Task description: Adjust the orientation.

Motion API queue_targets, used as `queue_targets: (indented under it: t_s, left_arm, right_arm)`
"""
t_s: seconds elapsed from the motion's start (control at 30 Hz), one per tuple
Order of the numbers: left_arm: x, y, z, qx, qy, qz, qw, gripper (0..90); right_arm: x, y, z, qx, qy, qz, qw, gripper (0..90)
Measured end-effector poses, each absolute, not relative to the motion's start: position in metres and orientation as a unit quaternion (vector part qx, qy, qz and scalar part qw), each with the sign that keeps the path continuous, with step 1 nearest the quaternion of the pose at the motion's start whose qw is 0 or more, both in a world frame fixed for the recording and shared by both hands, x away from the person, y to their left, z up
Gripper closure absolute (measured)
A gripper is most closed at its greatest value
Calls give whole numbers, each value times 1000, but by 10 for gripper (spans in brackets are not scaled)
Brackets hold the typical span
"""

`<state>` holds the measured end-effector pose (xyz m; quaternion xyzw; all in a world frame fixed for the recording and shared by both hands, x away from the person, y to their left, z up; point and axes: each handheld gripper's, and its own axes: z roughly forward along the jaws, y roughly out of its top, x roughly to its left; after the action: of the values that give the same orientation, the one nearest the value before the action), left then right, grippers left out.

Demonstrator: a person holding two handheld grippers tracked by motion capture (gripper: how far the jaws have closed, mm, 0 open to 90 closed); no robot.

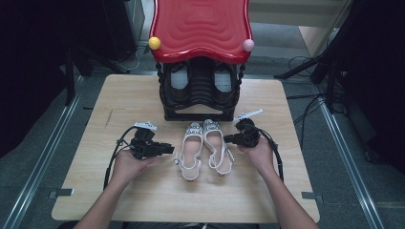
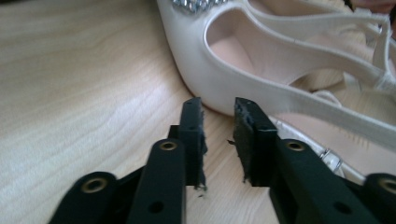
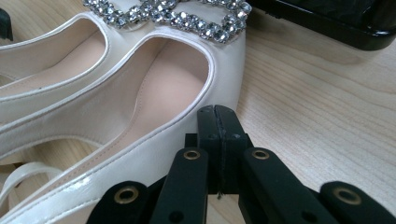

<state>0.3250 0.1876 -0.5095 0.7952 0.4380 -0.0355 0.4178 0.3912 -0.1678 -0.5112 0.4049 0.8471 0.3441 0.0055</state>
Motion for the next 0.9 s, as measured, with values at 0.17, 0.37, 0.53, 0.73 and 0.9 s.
queue_targets:
  t_s: [0.17, 0.37, 0.53, 0.73, 0.9]
  left_arm:
    - [328, 176, -515, 803, 432, -43, 408, 790]
    - [333, 162, -523, 809, 426, -66, 400, 803]
    - [332, 159, -525, 806, 421, -85, 407, 842]
    - [330, 154, -525, 806, 417, -94, 410, 887]
    - [329, 152, -525, 806, 415, -99, 410, 899]
  right_arm:
    - [386, -166, -511, 409, 844, 347, 9, 900]
    - [380, -166, -511, 412, 840, 352, -1, 900]
    - [375, -165, -512, 419, 833, 362, -5, 900]
    - [372, -165, -515, 428, 828, 363, 2, 900]
    - [372, -165, -516, 431, 824, 367, 5, 887]
